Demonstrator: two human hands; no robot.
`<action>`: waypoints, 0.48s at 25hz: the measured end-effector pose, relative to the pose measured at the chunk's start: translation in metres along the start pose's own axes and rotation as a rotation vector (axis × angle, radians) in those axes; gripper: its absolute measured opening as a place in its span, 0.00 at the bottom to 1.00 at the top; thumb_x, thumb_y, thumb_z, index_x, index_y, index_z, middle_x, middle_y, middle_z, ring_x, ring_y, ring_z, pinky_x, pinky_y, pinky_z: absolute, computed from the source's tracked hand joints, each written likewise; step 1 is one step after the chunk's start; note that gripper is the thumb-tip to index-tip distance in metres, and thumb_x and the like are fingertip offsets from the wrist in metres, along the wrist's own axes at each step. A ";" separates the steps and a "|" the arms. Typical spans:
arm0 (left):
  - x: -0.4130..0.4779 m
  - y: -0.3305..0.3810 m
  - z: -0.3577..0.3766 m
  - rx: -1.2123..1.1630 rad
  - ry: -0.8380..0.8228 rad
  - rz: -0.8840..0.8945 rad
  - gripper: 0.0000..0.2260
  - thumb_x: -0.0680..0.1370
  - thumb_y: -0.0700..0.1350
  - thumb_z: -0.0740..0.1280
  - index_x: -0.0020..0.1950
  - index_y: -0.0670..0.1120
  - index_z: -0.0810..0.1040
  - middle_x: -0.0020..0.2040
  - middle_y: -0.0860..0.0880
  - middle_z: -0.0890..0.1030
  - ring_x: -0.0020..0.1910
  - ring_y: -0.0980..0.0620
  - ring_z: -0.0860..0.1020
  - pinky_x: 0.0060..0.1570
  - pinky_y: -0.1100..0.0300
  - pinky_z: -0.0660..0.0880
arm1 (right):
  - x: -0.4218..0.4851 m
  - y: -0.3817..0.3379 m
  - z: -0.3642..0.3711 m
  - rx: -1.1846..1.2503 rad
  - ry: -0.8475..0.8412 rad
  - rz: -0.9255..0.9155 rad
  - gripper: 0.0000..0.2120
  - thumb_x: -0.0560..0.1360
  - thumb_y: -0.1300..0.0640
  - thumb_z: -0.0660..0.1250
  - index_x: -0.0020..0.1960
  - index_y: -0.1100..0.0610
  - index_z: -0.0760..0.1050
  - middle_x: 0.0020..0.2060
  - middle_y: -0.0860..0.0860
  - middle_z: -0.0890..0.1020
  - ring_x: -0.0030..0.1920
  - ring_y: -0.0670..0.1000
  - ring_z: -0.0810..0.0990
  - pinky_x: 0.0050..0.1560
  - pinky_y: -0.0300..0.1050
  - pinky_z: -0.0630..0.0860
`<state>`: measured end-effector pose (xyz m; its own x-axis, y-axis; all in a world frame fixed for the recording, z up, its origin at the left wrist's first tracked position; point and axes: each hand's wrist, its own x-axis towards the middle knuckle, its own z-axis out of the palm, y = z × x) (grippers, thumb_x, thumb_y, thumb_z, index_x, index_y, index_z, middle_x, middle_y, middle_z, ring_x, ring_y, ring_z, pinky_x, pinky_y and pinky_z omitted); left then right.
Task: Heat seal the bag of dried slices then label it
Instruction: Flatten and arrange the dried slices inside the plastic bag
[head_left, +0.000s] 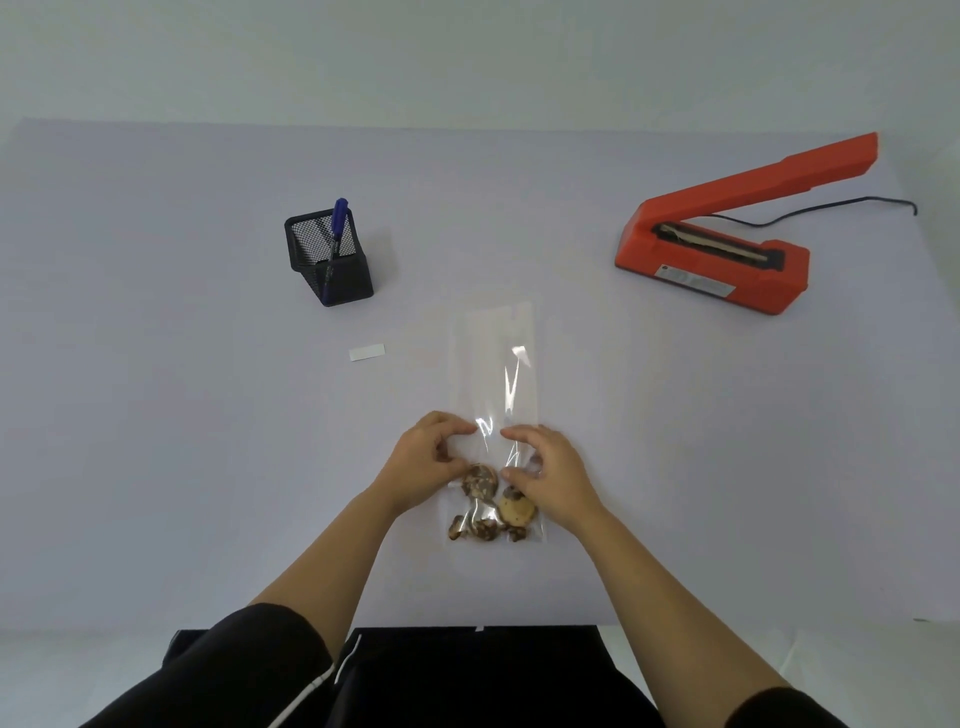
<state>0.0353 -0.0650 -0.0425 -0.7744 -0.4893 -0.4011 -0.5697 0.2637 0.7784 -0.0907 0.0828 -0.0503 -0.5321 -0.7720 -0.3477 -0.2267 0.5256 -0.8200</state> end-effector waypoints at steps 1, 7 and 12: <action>0.000 0.000 0.001 0.028 0.017 0.005 0.18 0.71 0.38 0.71 0.60 0.48 0.78 0.54 0.53 0.73 0.42 0.55 0.74 0.42 0.75 0.71 | 0.001 0.001 -0.001 -0.073 0.010 -0.018 0.22 0.68 0.61 0.73 0.61 0.52 0.75 0.59 0.46 0.74 0.61 0.46 0.69 0.62 0.38 0.66; 0.002 0.005 0.002 0.148 0.048 -0.017 0.16 0.73 0.39 0.68 0.60 0.46 0.77 0.45 0.52 0.71 0.42 0.56 0.71 0.41 0.74 0.65 | 0.009 0.003 -0.015 -0.150 -0.051 0.022 0.25 0.68 0.60 0.74 0.64 0.58 0.72 0.57 0.47 0.67 0.60 0.47 0.68 0.63 0.36 0.64; 0.004 0.002 0.000 0.211 0.048 -0.045 0.11 0.73 0.39 0.69 0.54 0.45 0.76 0.44 0.50 0.70 0.41 0.52 0.71 0.40 0.71 0.65 | 0.009 0.002 -0.019 -0.267 -0.007 0.049 0.27 0.68 0.56 0.75 0.65 0.55 0.71 0.59 0.53 0.63 0.57 0.47 0.63 0.61 0.36 0.61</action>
<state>0.0314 -0.0662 -0.0430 -0.7357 -0.5423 -0.4059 -0.6525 0.4066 0.6395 -0.1116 0.0838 -0.0458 -0.5425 -0.7453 -0.3876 -0.4085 0.6372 -0.6535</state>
